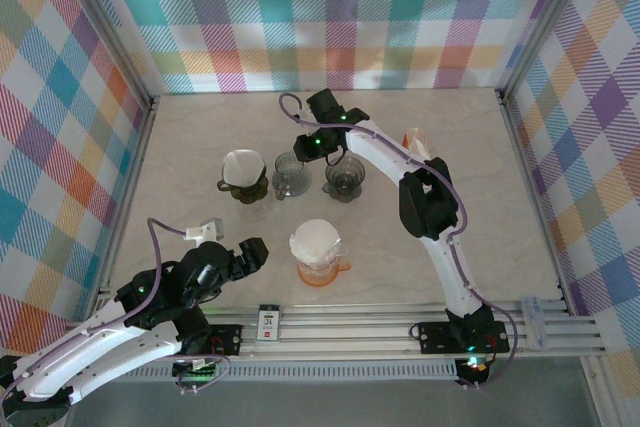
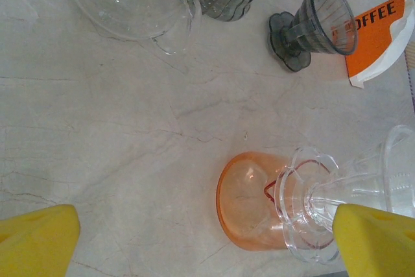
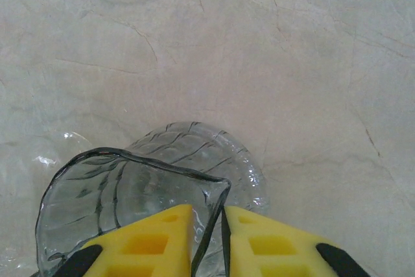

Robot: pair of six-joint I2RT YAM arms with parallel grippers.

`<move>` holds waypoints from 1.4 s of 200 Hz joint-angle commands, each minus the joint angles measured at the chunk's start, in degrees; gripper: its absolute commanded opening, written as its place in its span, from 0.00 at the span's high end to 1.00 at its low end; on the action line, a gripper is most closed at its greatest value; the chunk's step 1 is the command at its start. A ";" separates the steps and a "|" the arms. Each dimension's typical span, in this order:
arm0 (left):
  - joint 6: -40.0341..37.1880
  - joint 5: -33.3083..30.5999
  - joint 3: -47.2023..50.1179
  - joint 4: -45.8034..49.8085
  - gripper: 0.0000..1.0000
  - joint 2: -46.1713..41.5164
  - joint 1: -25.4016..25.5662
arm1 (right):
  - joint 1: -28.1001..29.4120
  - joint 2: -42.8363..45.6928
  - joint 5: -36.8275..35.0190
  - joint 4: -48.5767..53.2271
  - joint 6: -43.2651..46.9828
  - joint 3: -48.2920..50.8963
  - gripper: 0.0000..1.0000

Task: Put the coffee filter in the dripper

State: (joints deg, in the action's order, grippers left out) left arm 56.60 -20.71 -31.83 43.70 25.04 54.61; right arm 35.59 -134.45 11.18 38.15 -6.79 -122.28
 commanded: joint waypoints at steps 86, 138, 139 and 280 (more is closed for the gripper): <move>0.80 -1.96 0.64 1.65 0.00 0.08 -0.29 | 1.09 -2.10 -1.01 0.29 1.37 -1.86 0.60; 0.68 -2.10 0.62 1.30 0.00 0.75 -0.29 | 1.58 -3.54 -2.04 0.96 1.86 -2.35 0.71; 0.69 -2.08 0.62 1.30 0.00 0.73 -0.29 | 1.58 -3.54 -2.04 0.96 1.86 -2.35 0.72; 1.14 -1.62 1.75 0.34 0.00 1.26 -0.29 | 1.31 7.62 -5.38 -3.56 -0.27 -1.91 0.96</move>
State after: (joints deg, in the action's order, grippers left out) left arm 57.28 -21.74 -31.20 44.88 25.82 54.61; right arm 36.86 -135.17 6.09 36.16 -5.76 -123.44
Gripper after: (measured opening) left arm 0.999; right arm 0.094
